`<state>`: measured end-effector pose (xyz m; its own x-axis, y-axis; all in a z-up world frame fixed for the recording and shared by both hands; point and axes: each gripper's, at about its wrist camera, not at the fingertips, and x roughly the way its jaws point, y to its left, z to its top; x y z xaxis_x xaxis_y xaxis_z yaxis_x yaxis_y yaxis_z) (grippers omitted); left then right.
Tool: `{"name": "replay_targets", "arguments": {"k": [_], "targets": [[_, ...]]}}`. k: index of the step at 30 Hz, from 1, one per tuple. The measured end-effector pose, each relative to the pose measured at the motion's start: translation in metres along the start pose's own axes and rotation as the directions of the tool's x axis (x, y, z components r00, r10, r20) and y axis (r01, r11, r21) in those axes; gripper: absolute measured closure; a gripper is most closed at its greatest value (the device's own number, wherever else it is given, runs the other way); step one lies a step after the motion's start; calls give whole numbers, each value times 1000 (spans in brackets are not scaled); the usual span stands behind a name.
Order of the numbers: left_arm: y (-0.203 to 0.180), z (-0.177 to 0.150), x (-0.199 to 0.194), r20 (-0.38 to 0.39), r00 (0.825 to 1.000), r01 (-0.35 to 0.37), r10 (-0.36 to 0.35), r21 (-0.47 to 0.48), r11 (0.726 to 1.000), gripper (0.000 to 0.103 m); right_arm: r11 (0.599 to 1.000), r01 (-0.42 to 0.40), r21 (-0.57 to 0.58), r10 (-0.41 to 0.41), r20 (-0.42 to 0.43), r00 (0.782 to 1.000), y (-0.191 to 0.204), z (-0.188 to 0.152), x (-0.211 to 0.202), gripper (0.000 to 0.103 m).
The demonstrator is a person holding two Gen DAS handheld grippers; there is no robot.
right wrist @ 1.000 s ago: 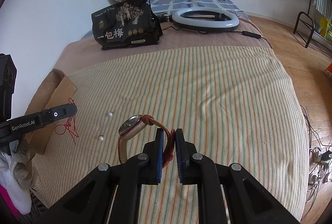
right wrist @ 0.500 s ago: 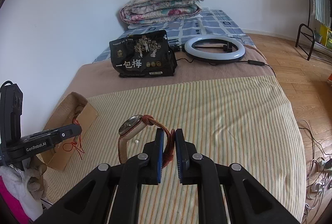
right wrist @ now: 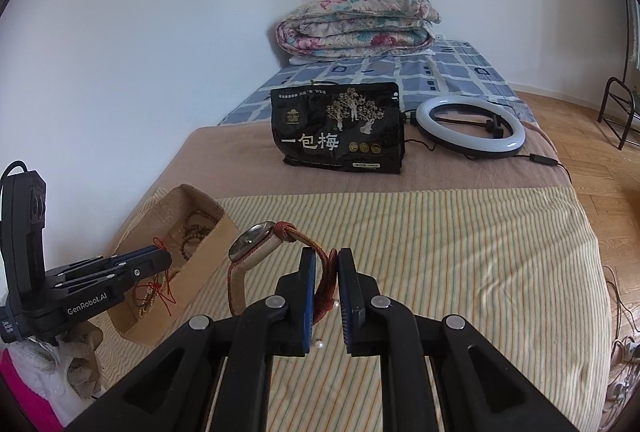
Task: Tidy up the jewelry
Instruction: 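Carry the jade pendant and watch over the cardboard box and open both tools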
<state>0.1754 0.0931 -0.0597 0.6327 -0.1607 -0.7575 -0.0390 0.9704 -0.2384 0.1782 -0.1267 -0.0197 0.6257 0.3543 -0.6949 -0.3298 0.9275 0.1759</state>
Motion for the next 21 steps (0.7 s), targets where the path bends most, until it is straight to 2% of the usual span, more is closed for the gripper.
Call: {"name": "replay_targets", "arguments": {"k": [9,21], "targets": [[28,3,-12,38,998,-56,57,-25,998,87,998,-55,-37,55,0,998,42,8,21,94],[64,-1,-19,63,986,-154,157,-44,987,87,991,-113,-77,110,-33,993,84,13,58,94]]}}
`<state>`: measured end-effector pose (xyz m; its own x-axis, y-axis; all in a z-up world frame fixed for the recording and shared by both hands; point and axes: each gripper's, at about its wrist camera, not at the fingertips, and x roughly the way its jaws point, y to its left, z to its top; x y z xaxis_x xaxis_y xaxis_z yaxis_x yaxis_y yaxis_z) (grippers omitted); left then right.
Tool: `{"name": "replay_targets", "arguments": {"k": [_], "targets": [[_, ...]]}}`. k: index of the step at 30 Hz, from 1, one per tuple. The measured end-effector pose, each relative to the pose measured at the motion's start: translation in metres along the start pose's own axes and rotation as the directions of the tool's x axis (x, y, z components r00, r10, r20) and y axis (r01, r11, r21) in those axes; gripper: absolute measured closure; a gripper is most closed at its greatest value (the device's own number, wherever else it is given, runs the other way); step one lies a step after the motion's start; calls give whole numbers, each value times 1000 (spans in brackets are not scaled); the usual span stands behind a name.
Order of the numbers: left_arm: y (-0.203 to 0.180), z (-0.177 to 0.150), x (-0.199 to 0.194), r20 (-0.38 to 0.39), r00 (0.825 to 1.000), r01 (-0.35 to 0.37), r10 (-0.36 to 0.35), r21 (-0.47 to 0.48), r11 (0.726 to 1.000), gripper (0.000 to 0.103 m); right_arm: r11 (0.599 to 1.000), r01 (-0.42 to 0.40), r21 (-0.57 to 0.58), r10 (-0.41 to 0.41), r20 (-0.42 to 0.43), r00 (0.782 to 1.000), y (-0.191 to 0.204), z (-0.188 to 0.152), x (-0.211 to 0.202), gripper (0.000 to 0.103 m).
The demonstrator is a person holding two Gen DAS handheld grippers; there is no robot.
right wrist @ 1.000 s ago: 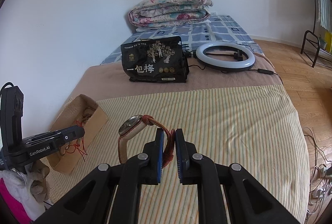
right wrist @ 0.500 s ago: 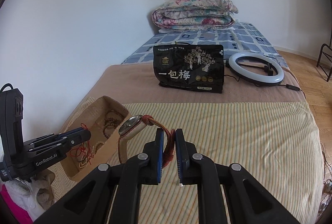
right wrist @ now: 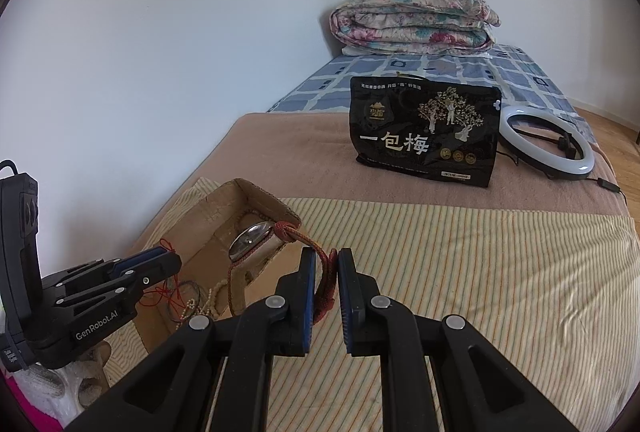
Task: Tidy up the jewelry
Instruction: 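Carry the jade pendant and watch over the cardboard box and open both tools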
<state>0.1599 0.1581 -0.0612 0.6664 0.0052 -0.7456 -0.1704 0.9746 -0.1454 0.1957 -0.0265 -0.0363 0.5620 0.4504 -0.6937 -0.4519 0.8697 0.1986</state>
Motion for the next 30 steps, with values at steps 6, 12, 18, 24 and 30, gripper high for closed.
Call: {"name": "replay_targets", "arguments": {"k": [6,12,18,24,30], "targets": [[22,-1,1,-10,999,-33,33,-27,999,87,999,-36,-27,36,-11,999,24,5,19,94],[43,-4,3,-22,997,-73,72,-45,996,87,996,-72,-46,70,-34,997,50,3,42,94],[66,-9,4,-41,994,-102,100,-62,993,87,993,-87,-77,81,-72,994,69,-5,63,94],[83,-14,6,-62,991,-127,123,-78,989,87,992,-101,-70,94,-97,991,80,-8,81,94],[88,-15,4,-61,989,-137,132,-87,987,87,990,-117,-80,107,-114,988,92,-12,95,94]]}}
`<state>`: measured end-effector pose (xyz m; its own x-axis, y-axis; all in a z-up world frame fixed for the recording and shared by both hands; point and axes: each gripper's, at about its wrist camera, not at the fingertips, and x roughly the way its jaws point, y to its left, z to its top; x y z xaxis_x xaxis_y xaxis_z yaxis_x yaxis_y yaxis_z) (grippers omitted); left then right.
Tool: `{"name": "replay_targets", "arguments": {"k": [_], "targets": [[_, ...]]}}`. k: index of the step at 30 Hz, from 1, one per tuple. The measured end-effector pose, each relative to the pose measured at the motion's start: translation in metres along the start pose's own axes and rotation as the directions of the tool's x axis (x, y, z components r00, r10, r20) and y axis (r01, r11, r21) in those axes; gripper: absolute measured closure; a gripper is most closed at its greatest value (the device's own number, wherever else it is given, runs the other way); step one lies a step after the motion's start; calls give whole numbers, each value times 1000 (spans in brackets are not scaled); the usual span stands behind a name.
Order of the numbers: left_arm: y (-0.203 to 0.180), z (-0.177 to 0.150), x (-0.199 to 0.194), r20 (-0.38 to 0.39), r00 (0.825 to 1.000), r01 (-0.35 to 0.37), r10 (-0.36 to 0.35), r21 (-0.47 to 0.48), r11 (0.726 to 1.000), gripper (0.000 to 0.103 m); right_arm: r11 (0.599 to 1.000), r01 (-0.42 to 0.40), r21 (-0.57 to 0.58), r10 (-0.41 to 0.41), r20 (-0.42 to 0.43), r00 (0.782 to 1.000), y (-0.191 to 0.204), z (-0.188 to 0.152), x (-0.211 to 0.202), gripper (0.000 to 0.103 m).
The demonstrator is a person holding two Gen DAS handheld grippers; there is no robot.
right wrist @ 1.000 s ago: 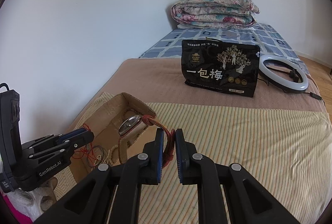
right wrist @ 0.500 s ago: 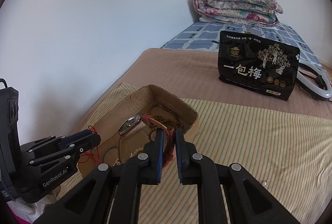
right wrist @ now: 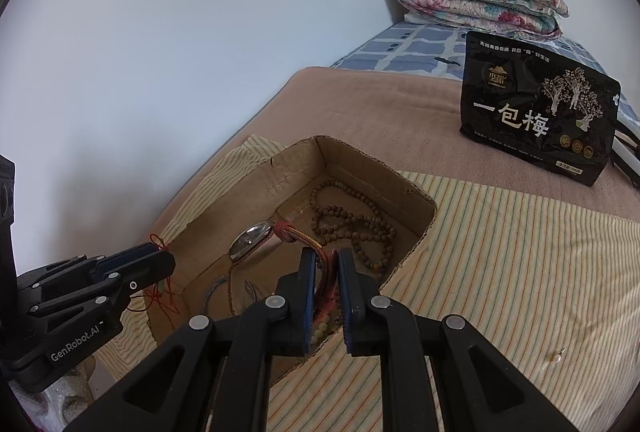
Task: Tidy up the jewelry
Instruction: 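Carry the jade pendant and watch over the cardboard box and open both tools, then withdraw both tools from the box toward the pearl earrings on the sheet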
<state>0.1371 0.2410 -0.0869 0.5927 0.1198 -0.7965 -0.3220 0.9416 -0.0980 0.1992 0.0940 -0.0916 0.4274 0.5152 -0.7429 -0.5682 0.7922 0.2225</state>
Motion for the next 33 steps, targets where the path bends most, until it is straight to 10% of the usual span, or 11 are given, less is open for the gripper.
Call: {"name": "replay_targets", "arguments": {"k": [4,9,12,33], "targets": [[-1,0,1,-5,1000,-5,5,7,1000,87,1000,-5,-4,5,-10,1000,4,-1,10,94],[0,1,2,-5,1000,-24,24,3,1000,86,1000,6,14,-6,6,1000,2,-1,8,69],[1,1,3,-3,1000,-22,22,-6,1000,66,1000,17,22,-17,17,1000,0,2,5,63],[-13,2,-7,21,1000,-1,1,-3,1000,66,996,81,25,-83,85,993,-15,2,-24,24]]}}
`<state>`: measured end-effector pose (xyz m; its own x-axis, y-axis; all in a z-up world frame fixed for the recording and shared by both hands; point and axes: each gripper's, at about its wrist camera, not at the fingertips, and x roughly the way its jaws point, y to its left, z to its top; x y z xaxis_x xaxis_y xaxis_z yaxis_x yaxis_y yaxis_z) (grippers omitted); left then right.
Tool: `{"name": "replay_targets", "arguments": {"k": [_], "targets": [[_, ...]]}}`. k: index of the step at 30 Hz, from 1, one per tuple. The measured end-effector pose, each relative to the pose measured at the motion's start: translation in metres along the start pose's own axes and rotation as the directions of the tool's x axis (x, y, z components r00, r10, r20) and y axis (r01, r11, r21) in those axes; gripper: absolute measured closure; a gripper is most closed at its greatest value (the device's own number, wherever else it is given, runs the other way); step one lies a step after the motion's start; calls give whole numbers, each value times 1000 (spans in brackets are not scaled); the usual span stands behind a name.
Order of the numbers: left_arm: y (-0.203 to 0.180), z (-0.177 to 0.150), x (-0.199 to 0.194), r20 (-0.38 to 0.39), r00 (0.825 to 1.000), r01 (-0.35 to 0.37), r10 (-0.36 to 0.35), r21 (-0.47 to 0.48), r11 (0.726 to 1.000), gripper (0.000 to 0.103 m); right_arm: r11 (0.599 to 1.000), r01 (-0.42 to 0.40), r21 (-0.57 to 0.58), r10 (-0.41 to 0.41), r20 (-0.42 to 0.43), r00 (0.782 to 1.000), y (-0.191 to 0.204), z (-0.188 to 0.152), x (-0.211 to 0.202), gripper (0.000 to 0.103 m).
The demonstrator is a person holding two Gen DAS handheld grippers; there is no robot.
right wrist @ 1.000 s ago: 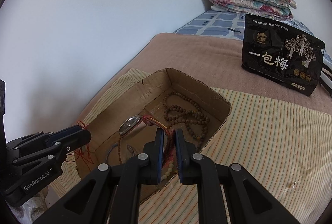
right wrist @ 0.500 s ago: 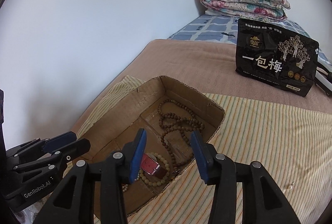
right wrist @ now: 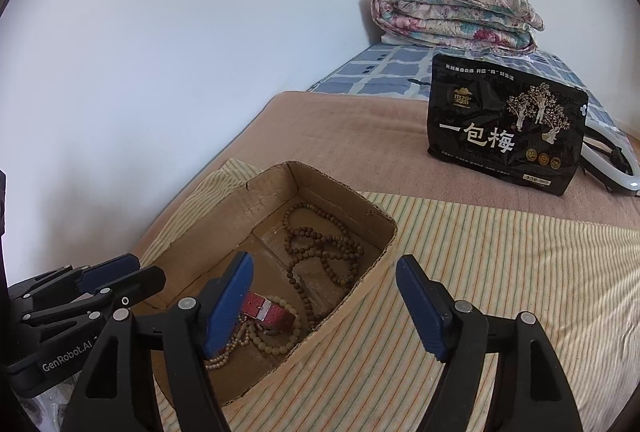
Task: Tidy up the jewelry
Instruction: 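Withdraw both tools from the box toward the pearl earrings on the sheet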
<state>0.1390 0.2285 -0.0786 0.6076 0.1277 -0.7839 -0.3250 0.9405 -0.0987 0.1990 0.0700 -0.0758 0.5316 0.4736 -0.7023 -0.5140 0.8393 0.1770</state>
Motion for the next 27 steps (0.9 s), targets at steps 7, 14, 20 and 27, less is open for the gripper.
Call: {"name": "replay_targets", "arguments": {"k": [7,14,20,27], "targets": [[-10,0,-3,7,1000,14,-14,3,1000,66,999,43,-5,-43,18,999,-11,-3,-11,16],[-22,0,-6,15,999,32,-33,16,999,65,996,89,-19,-88,38,995,-22,-7,-26,10],[-37,1,-7,21,998,55,-55,29,998,60,995,95,-25,-94,50,994,-36,-12,-42,8],[-60,-5,-7,17,995,100,-102,61,993,60,994,113,-13,-112,75,991,-66,-18,-65,6]]}}
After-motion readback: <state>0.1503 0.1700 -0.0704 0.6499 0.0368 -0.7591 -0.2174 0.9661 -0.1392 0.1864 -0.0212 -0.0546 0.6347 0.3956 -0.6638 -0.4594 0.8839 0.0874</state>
